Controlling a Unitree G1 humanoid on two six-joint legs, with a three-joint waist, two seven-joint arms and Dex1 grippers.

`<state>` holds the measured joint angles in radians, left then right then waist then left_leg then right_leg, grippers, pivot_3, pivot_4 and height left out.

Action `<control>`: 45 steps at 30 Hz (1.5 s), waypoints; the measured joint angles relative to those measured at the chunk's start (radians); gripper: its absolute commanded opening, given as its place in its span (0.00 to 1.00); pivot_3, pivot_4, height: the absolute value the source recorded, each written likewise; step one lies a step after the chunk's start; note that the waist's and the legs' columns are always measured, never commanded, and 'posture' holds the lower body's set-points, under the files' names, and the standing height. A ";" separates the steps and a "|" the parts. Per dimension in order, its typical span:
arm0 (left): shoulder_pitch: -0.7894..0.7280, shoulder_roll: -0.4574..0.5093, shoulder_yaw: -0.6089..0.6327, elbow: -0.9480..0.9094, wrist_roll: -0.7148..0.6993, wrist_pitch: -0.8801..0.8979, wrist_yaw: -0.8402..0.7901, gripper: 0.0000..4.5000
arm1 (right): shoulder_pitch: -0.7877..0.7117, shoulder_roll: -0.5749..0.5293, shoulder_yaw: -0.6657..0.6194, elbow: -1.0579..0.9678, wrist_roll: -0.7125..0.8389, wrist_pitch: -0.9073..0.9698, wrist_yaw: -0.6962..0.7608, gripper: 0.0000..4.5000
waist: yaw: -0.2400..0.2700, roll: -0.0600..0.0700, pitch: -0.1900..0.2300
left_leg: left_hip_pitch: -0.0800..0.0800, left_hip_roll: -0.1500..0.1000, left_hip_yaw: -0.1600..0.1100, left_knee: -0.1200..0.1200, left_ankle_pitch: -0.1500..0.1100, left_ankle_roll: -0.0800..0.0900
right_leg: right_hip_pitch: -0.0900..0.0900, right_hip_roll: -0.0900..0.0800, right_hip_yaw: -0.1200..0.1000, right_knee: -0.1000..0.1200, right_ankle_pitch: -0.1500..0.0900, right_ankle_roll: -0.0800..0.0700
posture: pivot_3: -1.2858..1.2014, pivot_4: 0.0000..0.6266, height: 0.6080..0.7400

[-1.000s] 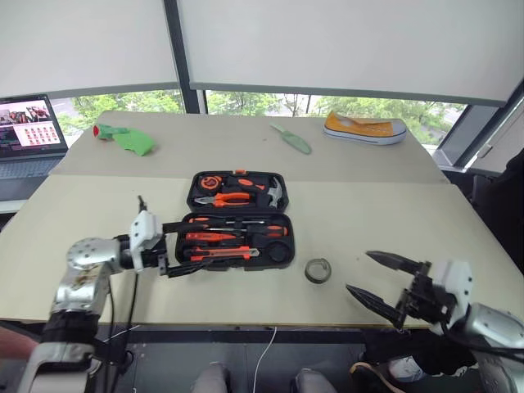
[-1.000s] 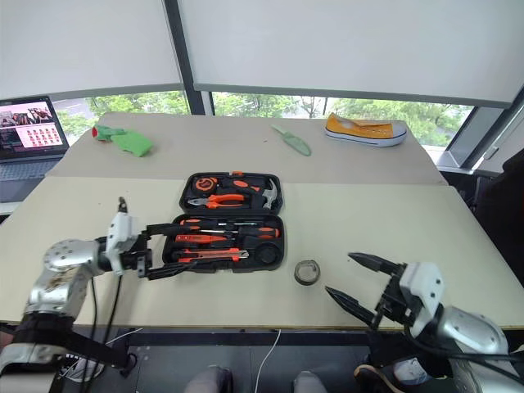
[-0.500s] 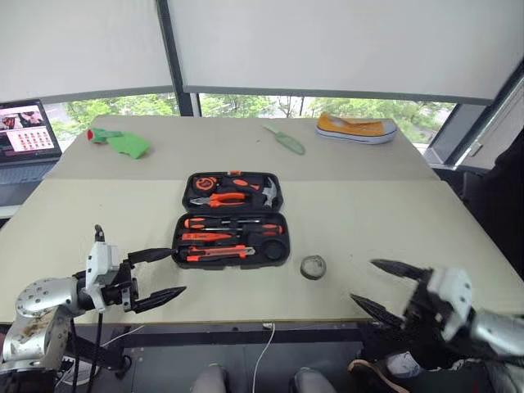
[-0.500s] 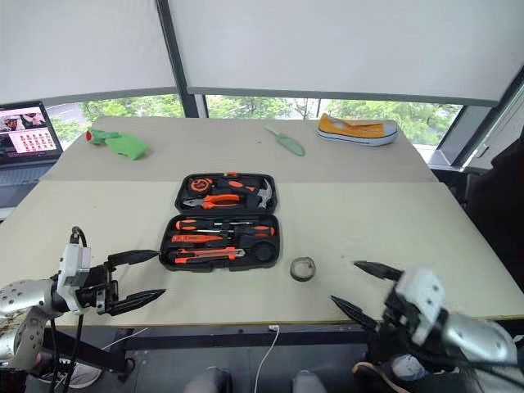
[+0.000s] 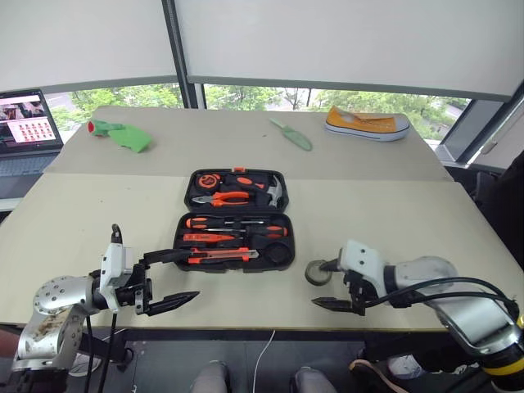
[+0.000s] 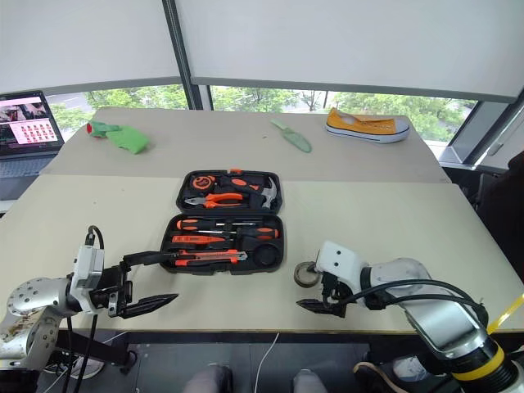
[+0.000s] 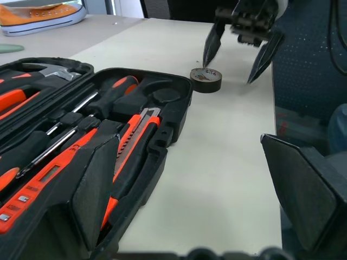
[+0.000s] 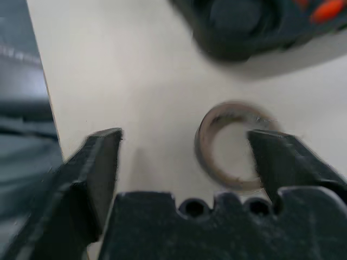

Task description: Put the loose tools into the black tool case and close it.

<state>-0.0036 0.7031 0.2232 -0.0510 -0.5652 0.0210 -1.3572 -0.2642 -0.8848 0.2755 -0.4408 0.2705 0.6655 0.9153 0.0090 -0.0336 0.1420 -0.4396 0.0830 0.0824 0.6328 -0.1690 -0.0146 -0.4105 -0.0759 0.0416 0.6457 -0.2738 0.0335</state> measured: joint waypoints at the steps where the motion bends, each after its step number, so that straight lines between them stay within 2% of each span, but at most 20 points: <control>1: 0.004 -0.001 -0.001 -0.001 0.001 -0.001 0.002 1.00 | -0.019 0.012 0.021 0.017 -0.023 0.000 -0.004 0.62 | -0.001 0.000 0.000 | 0.000 0.000 0.000 0.000 0.000 0.000 | 0.000 0.000 0.000 0.000 0.000 0.000 | 0.52 0.24 1.00; 2: 0.006 -0.003 -0.003 -0.003 0.003 -0.001 0.003 1.00 | -0.030 0.018 0.035 0.030 -0.036 0.000 -0.006 0.52 | -0.003 0.000 0.000 | 0.000 0.000 0.000 0.001 0.000 0.000 | 0.000 0.000 0.000 0.000 0.000 0.000 | 0.52 0.24 1.00; 6: 0.021 -0.004 -0.004 -0.013 0.008 -0.002 0.010 1.00 | -0.061 0.028 0.071 0.073 -0.078 -0.006 0.000 0.21 | -0.006 0.000 0.000 | 0.000 0.000 0.000 0.002 0.000 0.000 | 0.000 0.000 0.000 0.001 0.001 0.000 | 0.52 0.24 1.00; 9: 0.021 -0.005 -0.004 -0.015 0.010 -0.005 0.013 1.00 | -0.086 0.034 0.076 0.097 -0.103 -0.019 0.004 0.01 | -0.007 0.000 0.000 | 0.000 0.001 0.000 0.003 0.000 0.000 | 0.000 0.000 0.000 0.001 0.001 0.000 | 0.52 0.24 1.00; 12: 0.025 -0.013 -0.002 -0.016 0.010 -0.013 0.021 1.00 | -0.115 0.048 0.077 0.112 -0.107 -0.033 0.032 0.01 | -0.007 0.000 0.000 | 0.000 0.001 0.000 0.003 0.000 0.000 | 0.000 0.000 0.000 0.001 0.001 0.000 | 0.52 0.24 1.00; 15: 0.034 -0.029 0.003 -0.019 0.004 -0.015 0.038 1.00 | -0.167 0.106 0.071 0.109 -0.041 -0.021 0.086 0.01 | -0.011 0.000 0.000 | 0.000 0.001 0.000 0.003 0.000 0.000 | 0.000 0.001 0.000 0.001 0.001 0.000 | 0.52 0.24 1.00; 19: 0.050 -0.032 0.011 -0.044 -0.011 -0.016 0.051 1.00 | -0.335 0.231 0.068 0.102 0.081 0.076 0.137 0.01 | -0.025 0.000 0.001 | 0.000 0.002 -0.001 0.003 0.000 0.000 | 0.000 0.003 0.000 0.003 0.002 0.000 | 0.52 0.24 1.00; 23: 0.066 -0.036 0.018 -0.053 -0.013 -0.022 0.060 1.00 | -0.481 0.298 0.124 0.203 0.087 0.154 0.156 0.01 | -0.020 -0.001 0.001 | 0.000 0.002 0.000 0.003 0.000 0.000 | 0.000 0.001 0.000 0.002 0.002 -0.001 | 0.52 0.24 1.00; 26: 0.082 -0.040 0.019 -0.053 -0.011 -0.027 0.069 1.00 | -0.525 0.302 0.218 0.309 0.040 0.175 0.177 0.01 | -0.015 -0.001 0.001 | 0.000 0.001 0.001 0.003 0.000 0.000 | -0.001 0.000 -0.001 0.002 0.002 -0.001 | 0.52 0.24 1.00; 30: 0.096 -0.045 0.017 -0.063 -0.008 -0.040 0.079 1.00 | -0.585 0.299 0.270 0.397 -0.011 0.188 0.200 0.01 | -0.018 -0.001 0.001 | -0.002 0.001 0.003 0.003 0.000 0.000 | -0.005 0.000 0.001 0.004 0.002 -0.001 | 0.52 0.24 1.00; 43: 0.132 -0.065 0.013 -0.069 0.014 -0.071 0.091 1.00 | -0.679 0.353 0.322 0.564 -0.065 0.204 0.285 0.01 | -0.017 -0.001 0.001 | -0.002 0.002 0.003 0.002 0.000 0.000 | -0.007 0.000 0.000 0.004 0.003 -0.001 | 0.52 0.24 1.00; 45: 0.134 -0.067 0.013 -0.069 0.014 -0.078 0.093 1.00 | -0.695 0.360 0.335 0.587 -0.075 0.198 0.302 0.18 | -0.018 -0.001 0.001 | -0.002 0.002 0.003 0.002 0.000 0.000 | -0.007 0.000 0.001 0.004 0.003 -0.001 | 0.52 0.24 1.00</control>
<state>0.1302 0.6366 0.2361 -0.1204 -0.5515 -0.0569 -1.2637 -0.9594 -0.5248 0.6104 0.1465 0.1956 0.8633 1.2168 -0.0086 -0.0346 0.1425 -0.4420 0.0848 0.0855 0.6347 -0.1685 -0.0148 -0.4175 -0.0755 0.0421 0.6499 -0.2710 0.0322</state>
